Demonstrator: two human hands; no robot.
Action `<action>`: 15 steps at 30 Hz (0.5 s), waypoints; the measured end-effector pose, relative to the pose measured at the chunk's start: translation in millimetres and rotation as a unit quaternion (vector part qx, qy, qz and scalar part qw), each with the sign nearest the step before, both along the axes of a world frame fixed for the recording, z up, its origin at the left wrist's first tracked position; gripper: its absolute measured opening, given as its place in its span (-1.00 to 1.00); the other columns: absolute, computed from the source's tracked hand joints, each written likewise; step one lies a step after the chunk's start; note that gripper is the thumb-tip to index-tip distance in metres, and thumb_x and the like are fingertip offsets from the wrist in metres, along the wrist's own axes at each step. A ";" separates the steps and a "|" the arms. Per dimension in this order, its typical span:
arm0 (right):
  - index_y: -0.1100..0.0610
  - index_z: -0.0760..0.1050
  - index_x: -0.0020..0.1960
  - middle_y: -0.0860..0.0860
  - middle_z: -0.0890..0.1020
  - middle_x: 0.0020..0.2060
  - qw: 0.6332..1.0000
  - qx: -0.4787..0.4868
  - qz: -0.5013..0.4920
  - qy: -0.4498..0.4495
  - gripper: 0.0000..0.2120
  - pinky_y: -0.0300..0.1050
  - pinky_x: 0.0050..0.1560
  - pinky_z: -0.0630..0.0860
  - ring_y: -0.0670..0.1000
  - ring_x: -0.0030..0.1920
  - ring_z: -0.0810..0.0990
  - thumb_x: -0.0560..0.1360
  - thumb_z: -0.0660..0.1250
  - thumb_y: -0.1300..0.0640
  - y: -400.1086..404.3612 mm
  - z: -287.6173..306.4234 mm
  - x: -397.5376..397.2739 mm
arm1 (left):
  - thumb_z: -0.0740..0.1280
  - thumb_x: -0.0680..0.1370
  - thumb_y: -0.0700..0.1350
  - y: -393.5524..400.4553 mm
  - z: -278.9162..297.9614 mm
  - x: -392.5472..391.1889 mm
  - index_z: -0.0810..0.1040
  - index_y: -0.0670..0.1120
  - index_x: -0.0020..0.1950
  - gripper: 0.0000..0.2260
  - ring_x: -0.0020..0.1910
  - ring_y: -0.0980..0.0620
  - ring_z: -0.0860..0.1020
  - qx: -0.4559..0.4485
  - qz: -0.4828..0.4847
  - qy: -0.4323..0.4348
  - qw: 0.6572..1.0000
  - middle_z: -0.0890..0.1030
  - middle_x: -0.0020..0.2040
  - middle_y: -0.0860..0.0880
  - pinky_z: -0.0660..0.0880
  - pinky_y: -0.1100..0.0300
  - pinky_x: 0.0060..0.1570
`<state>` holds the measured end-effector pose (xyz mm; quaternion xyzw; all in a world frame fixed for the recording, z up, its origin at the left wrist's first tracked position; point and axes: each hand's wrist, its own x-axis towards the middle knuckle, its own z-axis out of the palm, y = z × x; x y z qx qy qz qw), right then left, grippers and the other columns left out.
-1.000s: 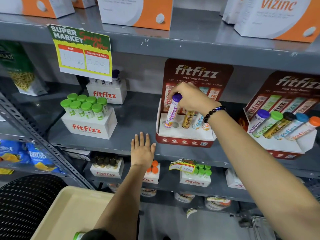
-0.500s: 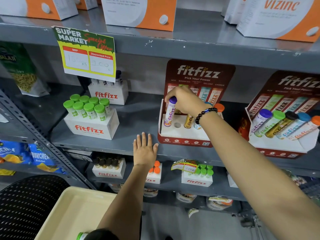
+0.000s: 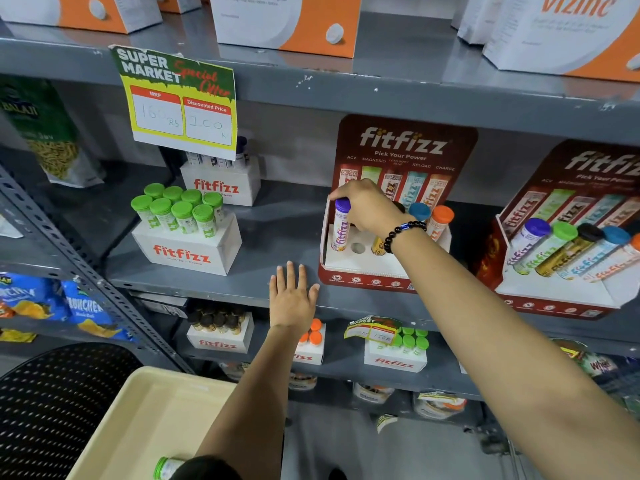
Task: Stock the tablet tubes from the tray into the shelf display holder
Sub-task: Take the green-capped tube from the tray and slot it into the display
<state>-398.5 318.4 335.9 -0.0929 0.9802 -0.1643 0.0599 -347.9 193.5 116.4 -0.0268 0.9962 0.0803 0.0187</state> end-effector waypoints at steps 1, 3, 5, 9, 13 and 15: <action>0.09 0.37 0.39 0.13 0.41 0.35 1.000 -0.001 -0.001 0.003 -0.45 -0.03 0.29 0.45 0.16 0.28 0.46 0.46 0.21 0.47 0.6 -1.1 -0.8 | -0.20 0.61 0.17 0.2 0.2 0.0 -0.15 -0.04 0.53 -0.46 0.50 -0.13 -0.20 -0.001 0.001 0.000 1.000 -0.14 0.55 -0.09 -0.26 0.03 0.41; 0.06 0.31 0.43 0.14 0.39 0.36 1.000 -0.007 -0.005 0.009 -0.41 -0.01 0.27 0.46 0.16 0.29 0.45 0.47 0.22 0.45 2.4 -4.3 -0.9 | -0.20 0.61 0.17 0.3 1.0 0.2 -0.16 -0.04 0.53 -0.46 0.50 -0.13 -0.21 -0.003 0.001 -0.003 1.000 -0.15 0.55 -0.09 -0.25 0.03 0.42; 0.04 0.23 0.46 0.14 0.37 0.38 1.000 -0.006 -0.006 0.014 -0.36 -0.01 0.26 0.47 0.15 0.31 0.43 0.46 0.24 0.44 3.7 -6.7 2.0 | -0.21 0.60 0.18 -0.1 3.1 1.1 -0.16 -0.05 0.53 -0.45 0.50 -0.13 -0.21 -0.001 -0.004 -0.010 1.000 -0.16 0.54 -0.10 -0.24 0.02 0.42; 0.06 0.23 0.46 0.10 0.40 0.39 0.994 -0.021 0.015 0.106 -0.39 -0.03 0.22 0.47 0.12 0.31 0.45 0.47 0.24 0.40 2.3 -3.2 14.4 | -0.17 0.61 0.16 -7.1 12.7 5.3 -0.13 -0.11 0.53 -0.43 0.50 -0.11 -0.20 0.066 -0.015 -0.015 0.998 -0.13 0.54 -0.12 -0.24 0.04 0.43; 0.12 0.32 0.41 0.06 0.39 0.41 0.969 -0.092 0.064 0.220 -0.55 -0.07 0.41 0.26 0.06 0.42 0.32 0.53 0.23 0.25 -16.6 -11.5 34.5 | -0.10 0.63 0.11 -21.3 10.7 46.0 -0.02 -0.18 0.52 -0.45 0.51 -0.11 -0.09 0.126 0.030 0.062 0.990 -0.01 0.54 -0.16 -0.17 0.06 0.45; 0.16 0.36 0.39 0.09 0.41 0.40 0.962 -0.110 0.114 0.223 -0.59 -0.07 0.43 0.22 0.07 0.41 0.33 0.54 0.21 0.23 -36.2 -23.7 48.5 | -0.11 0.61 0.14 -30.5 1.8 80.5 0.15 -0.26 0.47 -0.41 0.48 -0.19 0.08 0.149 0.062 0.090 0.983 0.15 0.49 -0.25 -0.02 -0.02 0.46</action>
